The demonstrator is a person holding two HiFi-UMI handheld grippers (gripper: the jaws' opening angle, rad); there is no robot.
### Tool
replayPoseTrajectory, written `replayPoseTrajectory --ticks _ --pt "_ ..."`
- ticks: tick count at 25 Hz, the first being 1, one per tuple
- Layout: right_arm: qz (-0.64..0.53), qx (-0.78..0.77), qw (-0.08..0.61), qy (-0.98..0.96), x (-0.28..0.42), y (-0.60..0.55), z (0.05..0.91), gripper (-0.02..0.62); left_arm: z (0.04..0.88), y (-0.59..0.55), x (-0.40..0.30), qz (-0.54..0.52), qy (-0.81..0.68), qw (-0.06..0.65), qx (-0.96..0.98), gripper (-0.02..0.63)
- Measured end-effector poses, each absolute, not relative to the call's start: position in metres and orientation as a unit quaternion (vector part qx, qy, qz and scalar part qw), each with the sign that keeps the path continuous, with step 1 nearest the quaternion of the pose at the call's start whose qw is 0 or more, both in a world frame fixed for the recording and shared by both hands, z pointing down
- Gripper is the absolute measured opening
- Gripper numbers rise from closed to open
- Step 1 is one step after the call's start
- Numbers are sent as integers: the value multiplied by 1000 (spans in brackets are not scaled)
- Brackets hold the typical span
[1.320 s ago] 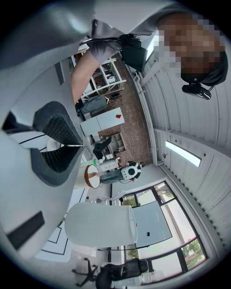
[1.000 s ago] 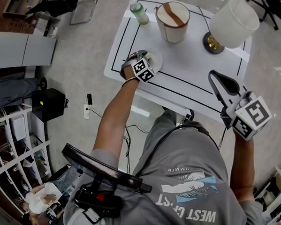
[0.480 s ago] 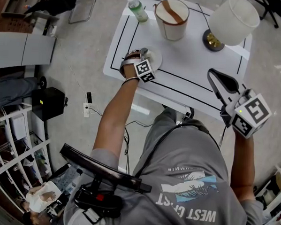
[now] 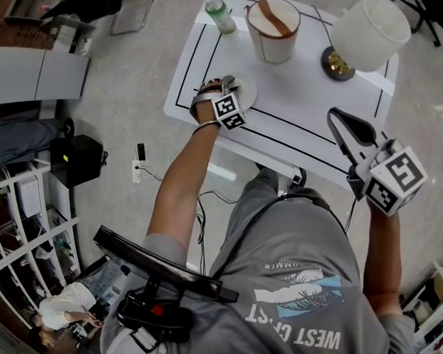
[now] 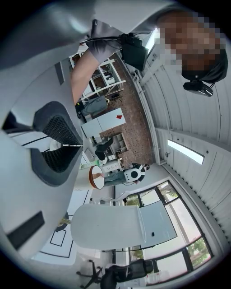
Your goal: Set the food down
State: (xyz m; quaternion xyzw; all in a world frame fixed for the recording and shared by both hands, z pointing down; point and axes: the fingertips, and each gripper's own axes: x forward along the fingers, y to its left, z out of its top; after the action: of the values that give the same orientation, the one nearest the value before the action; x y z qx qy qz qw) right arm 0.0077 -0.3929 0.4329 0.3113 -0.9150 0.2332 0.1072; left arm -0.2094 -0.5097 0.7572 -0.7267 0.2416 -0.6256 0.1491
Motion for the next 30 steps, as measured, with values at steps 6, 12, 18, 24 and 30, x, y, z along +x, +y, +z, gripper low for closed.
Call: replayPoseTrajectory --ticks 6,12,18,24,30 --pt "236 310 107 -915 8 -392 435 9 756 -505 -209 -622 244 133 -732 114" --pt "236 307 108 -916 9 -391 435 9 755 -498 -209 -620 246 124 -734 130" --pt "233 303 106 -918 10 -387 434 9 750 -490 -211 -618 254 118 -734 137" --pt "229 298 104 -921 12 -381 432 9 736 -485 -211 -611 265 123 -736 138" --pt "222 289 97 -926 11 -364 427 9 710 -474 -210 -595 286 137 -739 138"
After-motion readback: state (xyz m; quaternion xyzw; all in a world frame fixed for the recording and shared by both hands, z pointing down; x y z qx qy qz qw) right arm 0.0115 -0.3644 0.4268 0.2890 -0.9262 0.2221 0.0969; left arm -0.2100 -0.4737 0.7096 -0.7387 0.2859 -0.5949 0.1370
